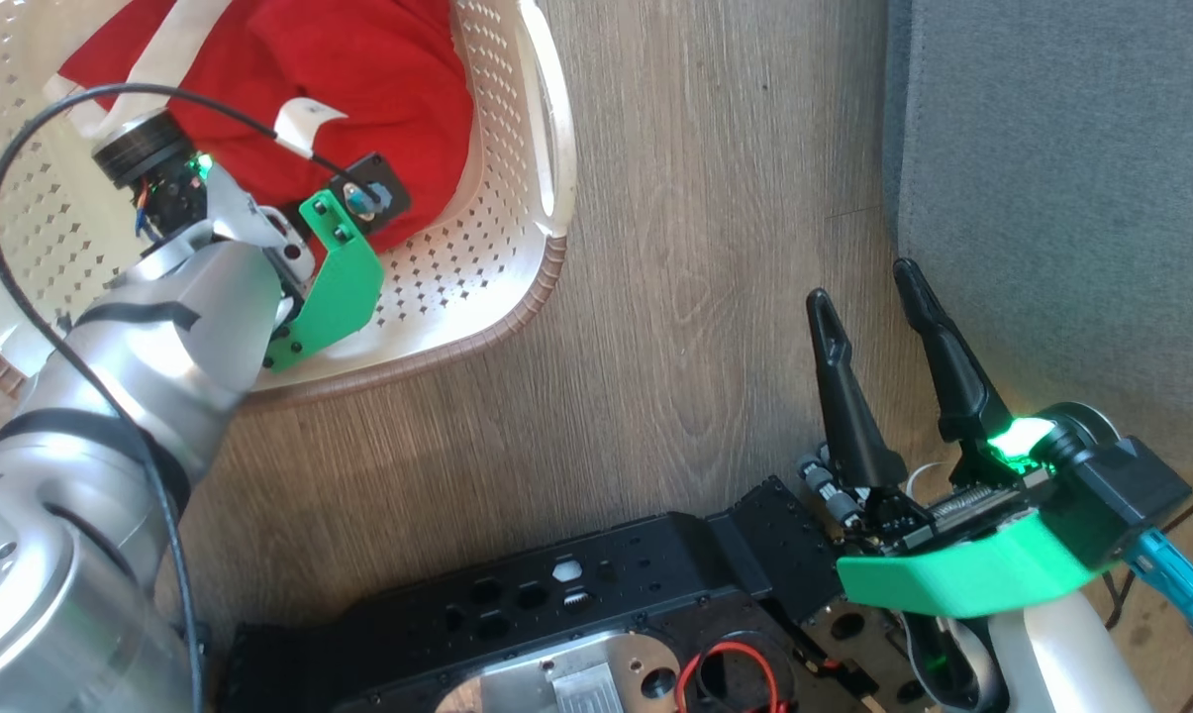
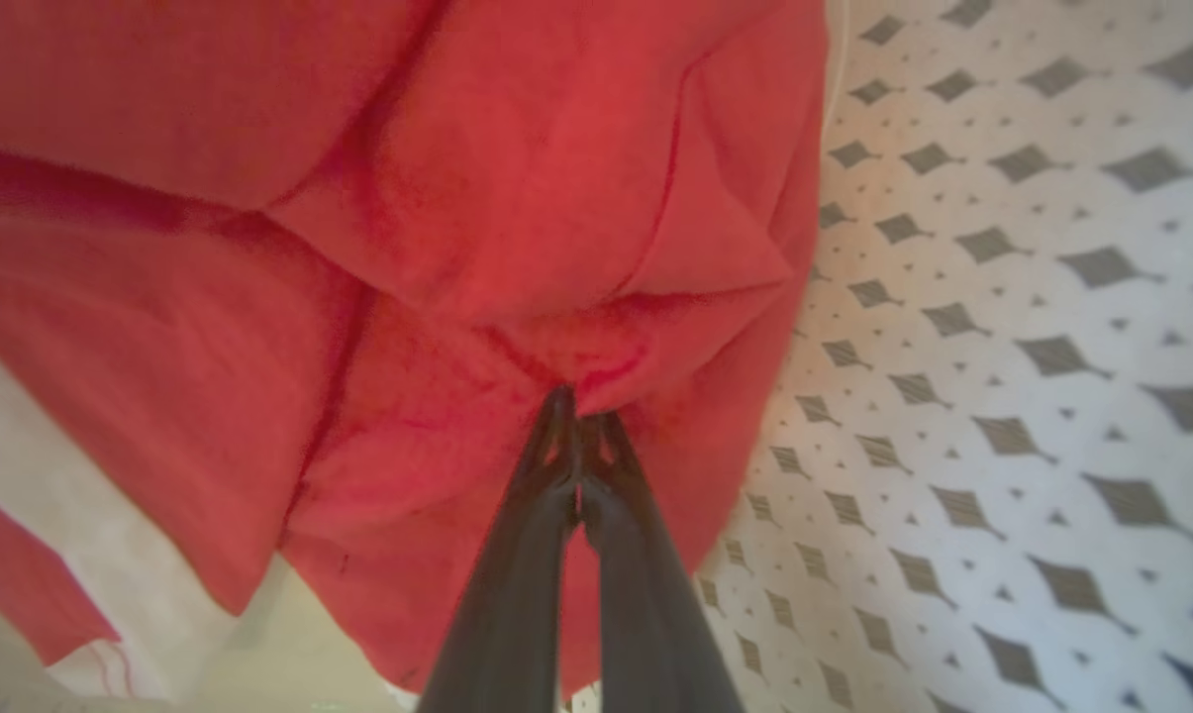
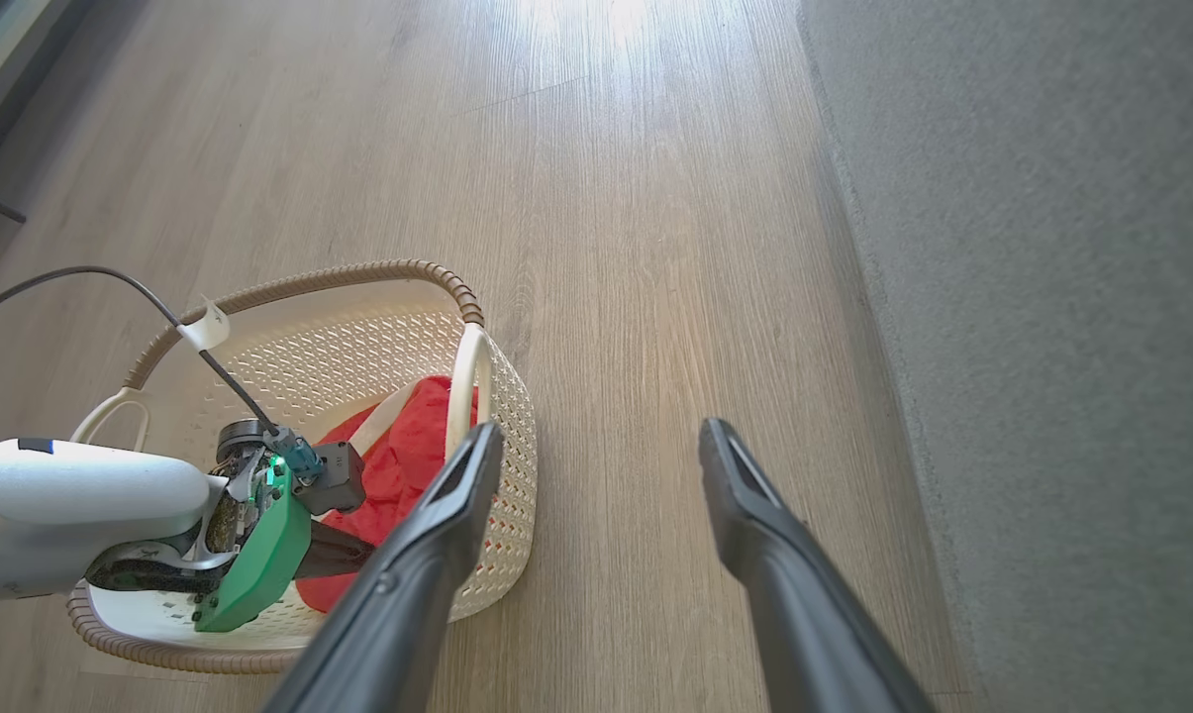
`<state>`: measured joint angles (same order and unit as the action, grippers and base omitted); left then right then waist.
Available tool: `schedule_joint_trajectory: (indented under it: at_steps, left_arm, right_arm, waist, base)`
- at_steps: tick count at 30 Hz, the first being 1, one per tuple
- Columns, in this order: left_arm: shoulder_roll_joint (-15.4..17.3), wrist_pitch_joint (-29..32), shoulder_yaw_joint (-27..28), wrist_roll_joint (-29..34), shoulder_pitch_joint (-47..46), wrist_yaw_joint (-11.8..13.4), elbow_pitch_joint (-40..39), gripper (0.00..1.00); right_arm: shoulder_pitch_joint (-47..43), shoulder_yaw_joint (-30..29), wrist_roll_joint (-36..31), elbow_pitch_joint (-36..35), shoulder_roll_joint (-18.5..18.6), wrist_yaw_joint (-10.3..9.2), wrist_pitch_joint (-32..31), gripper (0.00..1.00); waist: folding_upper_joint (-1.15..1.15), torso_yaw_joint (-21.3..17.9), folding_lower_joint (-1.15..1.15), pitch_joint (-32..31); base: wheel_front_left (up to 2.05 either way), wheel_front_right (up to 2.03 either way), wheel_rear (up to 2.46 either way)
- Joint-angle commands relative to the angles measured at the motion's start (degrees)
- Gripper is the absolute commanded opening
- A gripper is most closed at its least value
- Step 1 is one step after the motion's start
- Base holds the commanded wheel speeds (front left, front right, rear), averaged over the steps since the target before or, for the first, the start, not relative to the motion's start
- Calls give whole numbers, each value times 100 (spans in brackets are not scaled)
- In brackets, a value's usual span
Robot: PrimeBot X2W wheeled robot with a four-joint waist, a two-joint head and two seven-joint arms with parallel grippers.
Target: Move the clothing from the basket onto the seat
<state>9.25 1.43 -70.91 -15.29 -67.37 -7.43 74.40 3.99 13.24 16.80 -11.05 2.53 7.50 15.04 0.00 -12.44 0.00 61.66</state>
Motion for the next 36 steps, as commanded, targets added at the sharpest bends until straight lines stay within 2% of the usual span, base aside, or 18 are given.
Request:
schedule_joint_trajectory:
  at_steps: [1,9,17,24,30,36]
  left_arm:
    - [95,-40,-11,-85,-40,-5,-44,0]
    - [129,-257,-36,-286,-113,-5,-44,0]
    - [203,-902,151,-556,-81,80,-44,0]
    - [18,-1472,422,-949,564,131,-47,0]
    - [-55,-1633,834,-1357,1001,284,-220,0]
    - [104,-1641,1470,-1559,1469,615,-1193,0]
  right_arm:
    - [-214,149,39,-124,35,-1,-4,100]
    - [75,135,56,-18,34,-1,-4,100]
    - [777,106,203,238,34,-1,-4,100]
    - [1105,-66,271,824,34,-1,-4,100]
    - [1109,-188,215,1280,34,-1,-4,100]
    - [1004,-355,198,1592,34,-1,-4,100]
  waist:
    - [0,8,0,-7]
    - [0,29,0,-116]
    - [0,117,0,-441]
    - [0,489,0,-1618]
    - [0,774,0,-2627]
    - [0,1035,0,-3537]
  base:
    - [0,0,0]
    - [0,0,0]
    - [0,0,0]
    - [0,0,0]
    - [0,0,0]
    - [0,0,0]
